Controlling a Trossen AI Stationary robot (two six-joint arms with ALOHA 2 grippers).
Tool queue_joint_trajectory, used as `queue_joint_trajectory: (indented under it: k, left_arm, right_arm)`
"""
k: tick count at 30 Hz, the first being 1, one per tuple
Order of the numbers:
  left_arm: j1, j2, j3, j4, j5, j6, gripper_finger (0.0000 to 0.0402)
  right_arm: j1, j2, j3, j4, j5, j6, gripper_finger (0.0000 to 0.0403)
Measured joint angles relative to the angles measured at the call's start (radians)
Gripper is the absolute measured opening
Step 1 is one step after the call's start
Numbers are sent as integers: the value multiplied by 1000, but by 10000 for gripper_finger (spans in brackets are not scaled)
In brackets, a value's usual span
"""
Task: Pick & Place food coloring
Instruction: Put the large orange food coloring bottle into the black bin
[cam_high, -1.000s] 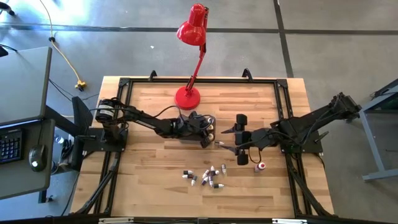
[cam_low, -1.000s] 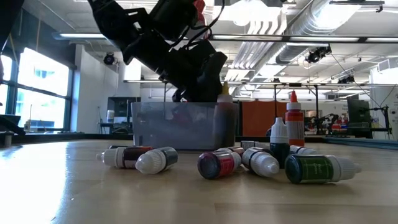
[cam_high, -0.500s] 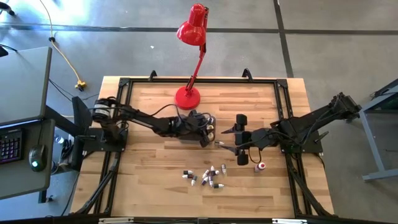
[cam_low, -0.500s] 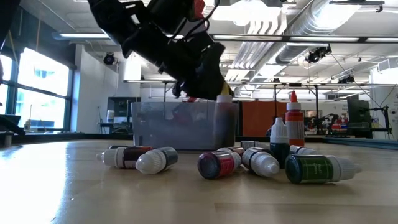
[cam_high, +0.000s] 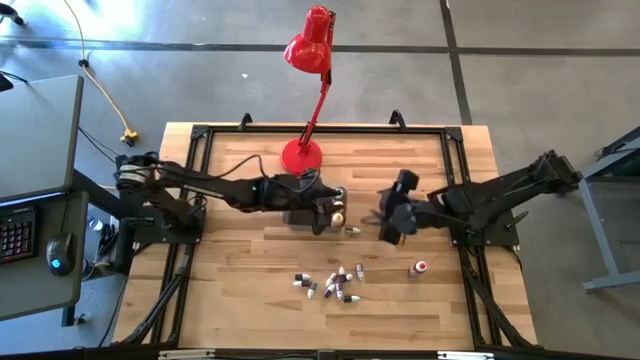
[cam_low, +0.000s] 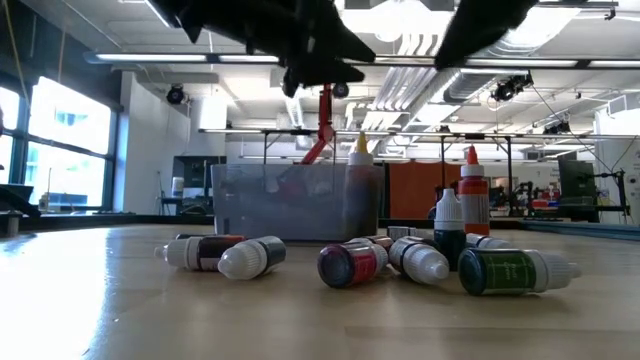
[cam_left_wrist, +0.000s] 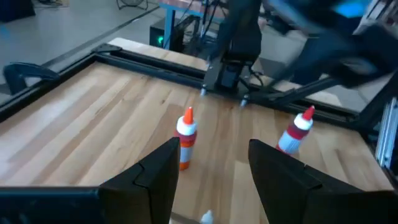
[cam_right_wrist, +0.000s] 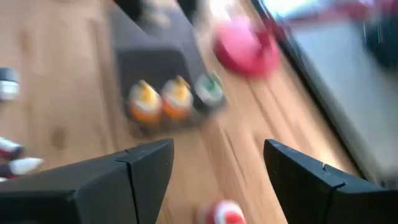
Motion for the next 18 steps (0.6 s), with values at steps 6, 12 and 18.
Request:
queue_joint_trajectory:
  k: [6,12,18]
  left_arm:
    - [0,-105,-1,-105,0,23,188]
    - [0,-145,-1,-174,-1,23,188]
    - [0,-145,-1,-200,-2,23,188]
  right_arm:
    - [-141,33,0,-190,-128,137,243]
    - [-262,90,0,-210,-256,68,243]
    - [-329,177,0,-214,-335,34,243]
